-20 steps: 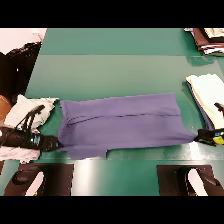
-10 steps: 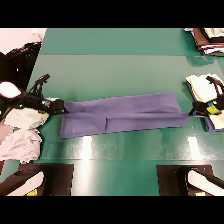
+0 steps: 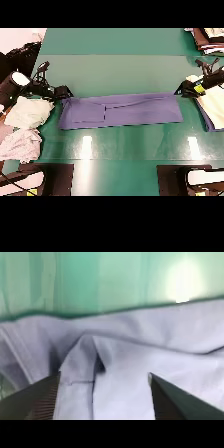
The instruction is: Fold the shirts.
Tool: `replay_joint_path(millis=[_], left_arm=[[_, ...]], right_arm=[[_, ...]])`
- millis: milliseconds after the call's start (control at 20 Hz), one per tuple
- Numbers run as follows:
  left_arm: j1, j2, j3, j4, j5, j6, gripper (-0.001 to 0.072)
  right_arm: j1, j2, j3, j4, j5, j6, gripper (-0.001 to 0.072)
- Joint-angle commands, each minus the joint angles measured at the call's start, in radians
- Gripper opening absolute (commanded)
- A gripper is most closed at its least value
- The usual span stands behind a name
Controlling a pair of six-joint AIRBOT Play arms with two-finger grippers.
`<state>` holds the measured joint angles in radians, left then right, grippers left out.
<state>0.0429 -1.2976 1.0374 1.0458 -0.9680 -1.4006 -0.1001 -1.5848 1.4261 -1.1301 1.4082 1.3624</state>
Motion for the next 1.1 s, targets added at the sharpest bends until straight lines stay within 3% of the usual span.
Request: replay_joint_path(millis=[0,150,200,350,500,700,800,850,900,1050], left_arm=[[0.001,-0.008,0.055,0.002,-0.047,-0.005,0.0489],[0.0,0.0,0.108,-0.003,-0.132,0.019,0.0092],[0.0,0.003,0.108,-0.016,-0.134,0.021,0.0026],[0.0,0.003,0.107,-0.07,-0.147,0.021,0.0025],[-0.008,-0.006,0.107,-0.126,-0.169,0.021,0.0025],[-0.143,-0.022,0.105,-0.122,-0.089,0.013,0.0025],[-0.219,-0.054,0.105,-0.125,-0.033,-0.03,0.0025],[-0.249,-0.074,0.105,-0.132,-0.014,-0.045,0.0024],[-0.28,-0.1,0.105,-0.152,0.002,-0.044,0.0025],[-0.369,-0.179,0.116,-0.22,0.057,-0.042,0.0024]], right_arm=[[-0.029,-0.042,0.056,0.037,0.009,-0.021,0.053],[-0.098,-0.031,-0.008,0.038,0.08,-0.072,0.0529],[-0.122,-0.028,-0.045,0.038,0.09,-0.093,0.0529],[-0.188,-0.036,-0.167,0.046,0.077,-0.152,0.0529],[-0.213,-0.09,-0.232,0.172,0.047,-0.23,0.0529],[-0.158,-0.153,-0.255,0.273,0.001,-0.274,0.0503],[-0.119,-0.165,-0.249,0.282,-0.003,-0.308,0.0323],[-0.106,-0.161,-0.248,0.287,-0.005,-0.336,0.0135],[-0.1,-0.15,-0.248,0.3,-0.003,-0.363,0.0018],[-0.097,-0.064,-0.248,0.322,0.014,-0.369,0.0018]])
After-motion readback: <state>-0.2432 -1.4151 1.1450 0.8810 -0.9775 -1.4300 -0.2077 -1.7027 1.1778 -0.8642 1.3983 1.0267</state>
